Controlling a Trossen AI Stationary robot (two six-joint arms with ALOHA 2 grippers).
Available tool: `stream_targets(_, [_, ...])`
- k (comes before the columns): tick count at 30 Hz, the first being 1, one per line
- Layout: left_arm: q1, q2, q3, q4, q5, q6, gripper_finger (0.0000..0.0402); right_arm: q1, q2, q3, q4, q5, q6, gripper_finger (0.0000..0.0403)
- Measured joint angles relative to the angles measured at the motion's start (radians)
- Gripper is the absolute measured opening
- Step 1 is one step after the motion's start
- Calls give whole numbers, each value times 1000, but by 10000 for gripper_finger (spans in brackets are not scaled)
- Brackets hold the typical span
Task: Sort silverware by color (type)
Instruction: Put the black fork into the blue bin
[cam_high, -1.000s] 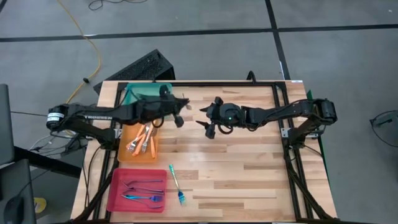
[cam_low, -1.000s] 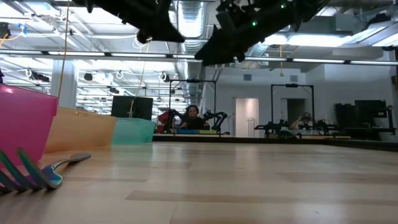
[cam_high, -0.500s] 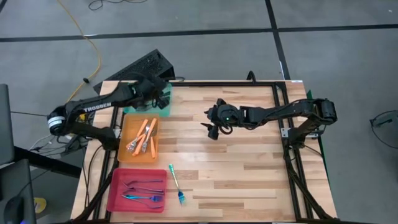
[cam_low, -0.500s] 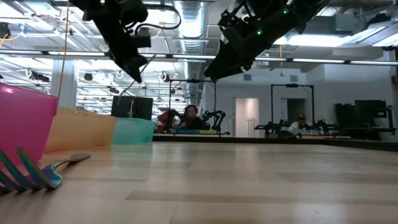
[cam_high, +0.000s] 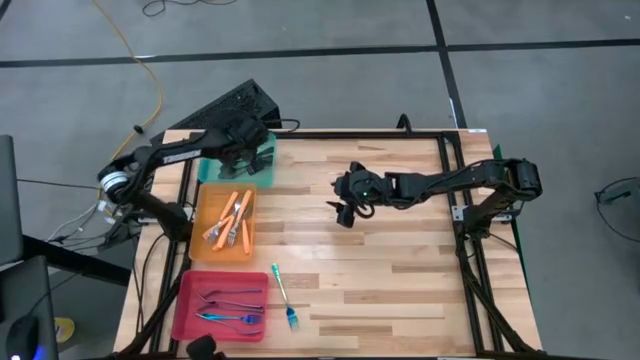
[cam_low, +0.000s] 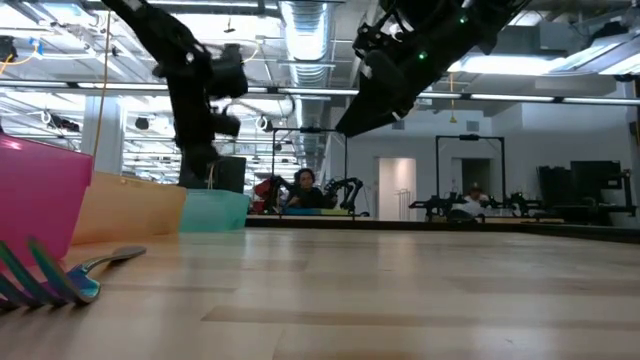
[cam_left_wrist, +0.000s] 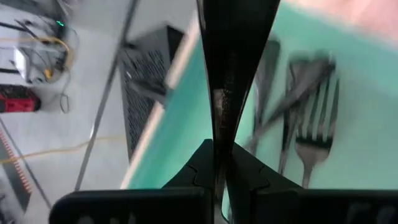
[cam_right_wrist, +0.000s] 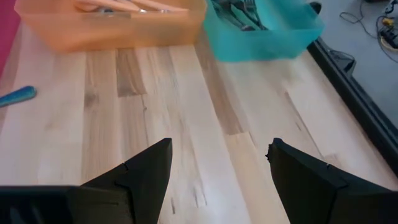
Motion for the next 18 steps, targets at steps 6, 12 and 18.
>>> stream_targets(6, [18,130,0,-92,-12,46,0,0,0,-27,-1,-1,14,286])
stream_targets(12, [23,168,3,-134,16,114,0,0,0,-68,25,-2,31,286])
stream_targets(18, [26,172,1,-134,105,193,2,-3,0,-93,47,-2,51,286])
